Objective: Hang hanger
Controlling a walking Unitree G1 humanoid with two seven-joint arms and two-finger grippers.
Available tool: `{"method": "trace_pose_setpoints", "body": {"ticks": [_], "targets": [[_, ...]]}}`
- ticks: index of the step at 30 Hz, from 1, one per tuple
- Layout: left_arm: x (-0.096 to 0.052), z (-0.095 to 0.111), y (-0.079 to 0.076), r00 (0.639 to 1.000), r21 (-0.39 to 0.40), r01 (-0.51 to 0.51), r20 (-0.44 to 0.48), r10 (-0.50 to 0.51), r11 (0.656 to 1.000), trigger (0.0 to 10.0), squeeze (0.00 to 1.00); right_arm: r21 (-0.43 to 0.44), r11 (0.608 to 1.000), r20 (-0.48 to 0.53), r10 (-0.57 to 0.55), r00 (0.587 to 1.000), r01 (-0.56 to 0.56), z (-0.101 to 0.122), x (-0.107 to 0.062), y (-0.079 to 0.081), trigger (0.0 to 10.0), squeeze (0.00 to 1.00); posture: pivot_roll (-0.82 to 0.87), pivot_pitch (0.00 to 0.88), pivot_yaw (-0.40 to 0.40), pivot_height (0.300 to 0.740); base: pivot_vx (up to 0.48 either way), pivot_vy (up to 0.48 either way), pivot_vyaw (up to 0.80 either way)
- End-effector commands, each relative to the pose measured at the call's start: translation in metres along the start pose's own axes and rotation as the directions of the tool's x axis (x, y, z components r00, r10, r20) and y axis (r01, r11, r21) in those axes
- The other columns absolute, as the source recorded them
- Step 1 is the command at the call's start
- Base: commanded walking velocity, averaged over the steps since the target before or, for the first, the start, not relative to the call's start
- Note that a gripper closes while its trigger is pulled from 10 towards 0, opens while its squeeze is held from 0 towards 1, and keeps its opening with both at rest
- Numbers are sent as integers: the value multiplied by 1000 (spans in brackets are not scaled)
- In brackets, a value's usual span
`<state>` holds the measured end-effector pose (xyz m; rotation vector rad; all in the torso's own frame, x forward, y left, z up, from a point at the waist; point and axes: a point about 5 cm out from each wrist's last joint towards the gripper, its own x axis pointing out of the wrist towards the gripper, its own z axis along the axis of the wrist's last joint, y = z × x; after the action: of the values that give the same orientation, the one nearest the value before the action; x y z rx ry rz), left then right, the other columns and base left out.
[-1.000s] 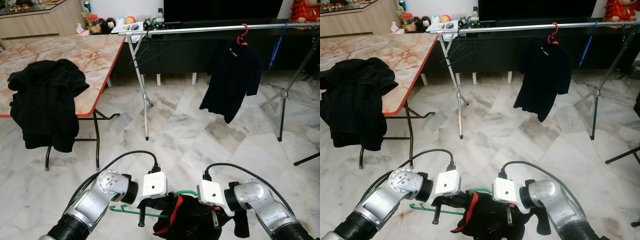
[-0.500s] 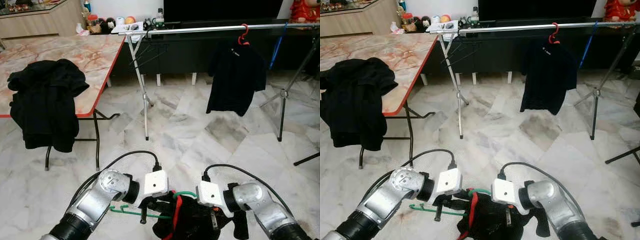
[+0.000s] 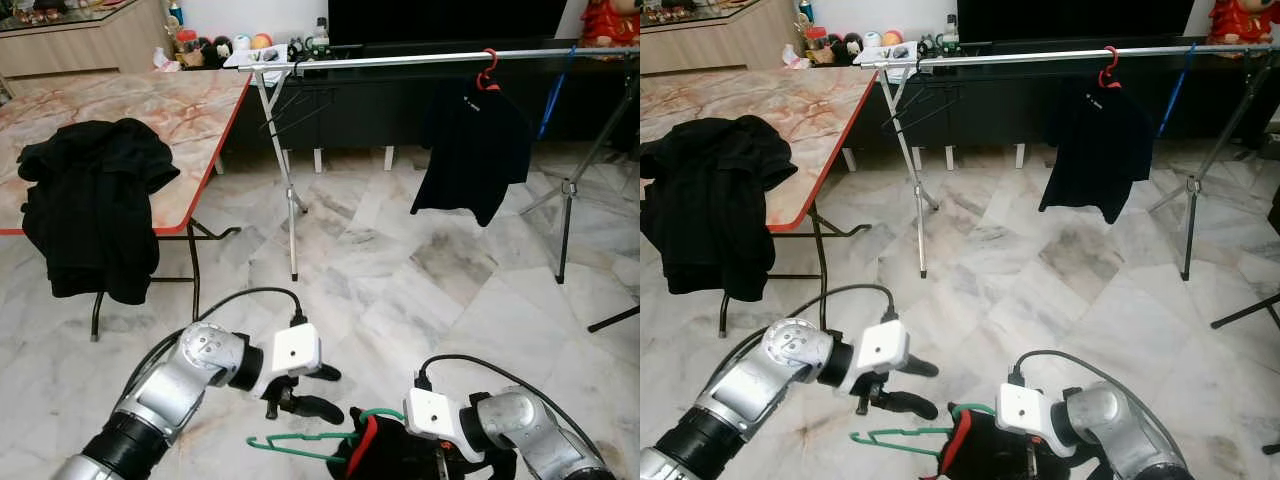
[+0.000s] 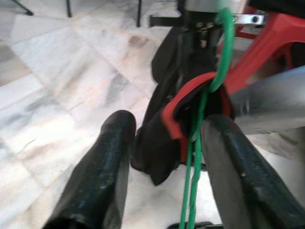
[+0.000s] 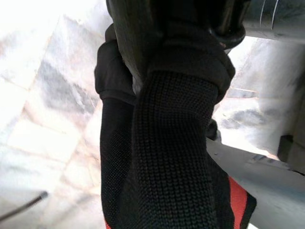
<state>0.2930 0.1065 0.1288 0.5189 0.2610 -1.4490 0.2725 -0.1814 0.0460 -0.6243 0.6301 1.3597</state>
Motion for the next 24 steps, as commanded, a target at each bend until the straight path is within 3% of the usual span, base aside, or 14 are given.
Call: {"method": "trace_pose_setpoints", "body": {"ticks": [1,7,8,16,17,18,19,21,24], "targets": [[-14,-6,9,998,-8,-63,-31,63,998,10000,1000,0,1000,3,-24,1000,24,-1,-3,-2,0,0,85,107,54,740,0,0,0],[-35,-18,23,970,-50,-240,-61,237,969,10000,1000,35,994,-75,-102,992,105,-18,-11,-5,0,0,81,100,54,740,0,0,0],[-40,-21,27,951,-67,-309,-53,306,949,10000,1000,51,991,-86,-116,990,121,-23,-14,-5,0,0,80,98,52,740,0,0,0],[-45,-28,25,907,-118,-419,-1,422,900,10000,1000,73,991,-82,-105,991,111,-29,-14,2,0,0,74,92,48,740,0,0,0],[-45,-29,26,893,-125,-447,6,451,886,10000,463,76,990,-84,-114,990,120,-30,-13,1,0,0,73,88,49,740,0,0,0],[-46,-31,27,880,-139,-470,10,476,872,10000,0,80,988,-83,-127,988,134,-30,-12,0,0,0,75,84,50,740,0,0,0],[-50,-38,31,834,-188,-542,-5,551,819,10000,0,98,973,-106,-197,975,207,-31,-14,-8,0,0,75,84,50,740,0,0,0],[-53,-44,33,798,-200,-595,-29,602,778,10000,0,103,955,-144,-263,954,279,-33,-17,-16,0,0,72,83,50,740,0,0,0],[-61,-57,39,698,-242,-707,-91,710,665,10000,0,112,885,-227,-421,878,453,-36,-27,-33,0,0,73,84,52,740,0,0,0]]}}
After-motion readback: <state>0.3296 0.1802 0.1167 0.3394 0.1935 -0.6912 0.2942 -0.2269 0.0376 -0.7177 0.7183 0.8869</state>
